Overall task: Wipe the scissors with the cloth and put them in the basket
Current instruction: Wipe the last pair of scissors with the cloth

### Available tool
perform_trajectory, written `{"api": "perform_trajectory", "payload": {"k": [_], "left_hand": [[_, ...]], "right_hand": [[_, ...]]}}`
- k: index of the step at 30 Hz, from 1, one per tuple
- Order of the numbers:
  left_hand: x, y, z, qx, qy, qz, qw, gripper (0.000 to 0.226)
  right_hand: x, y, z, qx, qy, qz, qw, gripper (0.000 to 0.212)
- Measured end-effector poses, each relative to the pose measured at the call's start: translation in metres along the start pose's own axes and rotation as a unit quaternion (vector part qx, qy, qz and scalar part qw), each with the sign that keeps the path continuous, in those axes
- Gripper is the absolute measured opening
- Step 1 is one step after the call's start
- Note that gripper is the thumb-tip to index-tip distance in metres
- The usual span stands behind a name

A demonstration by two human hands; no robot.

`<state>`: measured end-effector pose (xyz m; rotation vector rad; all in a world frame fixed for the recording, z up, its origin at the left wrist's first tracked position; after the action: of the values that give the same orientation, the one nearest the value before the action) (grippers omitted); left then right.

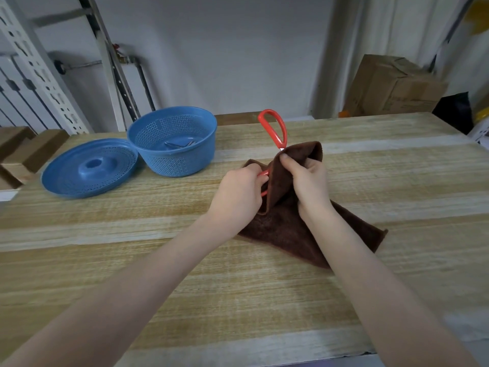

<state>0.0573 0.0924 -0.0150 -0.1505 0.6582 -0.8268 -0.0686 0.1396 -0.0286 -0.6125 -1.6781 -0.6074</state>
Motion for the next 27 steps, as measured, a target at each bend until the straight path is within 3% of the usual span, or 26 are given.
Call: {"api": "perform_trajectory", "payload": {"k": [5,11,14,19,27], "left_hand": [[0.008,0.002,0.001,0.001,0.037,0.024,0.999,0.025],[0.016,0.004,0.01,-0.044,0.041,0.027,0.998,0.021],[0.014,0.004,0.01,-0.043,0.038,0.006,0.998,0.02],[0.007,0.006,0.0,-0.025,0.022,-0.036,0.999,0.02],[0.01,0.011,-0.002,-0.033,0.051,-0.01,0.998,0.021]], "right_hand": [[-0.001,-0.003,0.009,0.083,-0.026,-0.042,0.995,0.018],[-0.007,-0.011,0.04,0.017,-0.108,-0.095,0.989,0.022],[-0.005,-0.007,0.039,0.026,-0.076,-0.075,0.994,0.022],[0.012,0.003,0.013,0.084,0.105,0.023,0.991,0.014],[0.005,0.004,0.015,0.097,0.135,0.005,0.986,0.018]]}}
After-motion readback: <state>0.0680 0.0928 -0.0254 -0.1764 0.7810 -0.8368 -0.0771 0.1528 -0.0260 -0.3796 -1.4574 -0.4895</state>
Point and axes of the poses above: each hand's wrist, its own y-axis away from the middle knuckle, its own z-axis out of the back of the hand, x = y × z, the point moved 1 cm from there along -y, towards the middle knuckle, and after that the axes turned 3 degrees about -z, right-handed, at the moved point
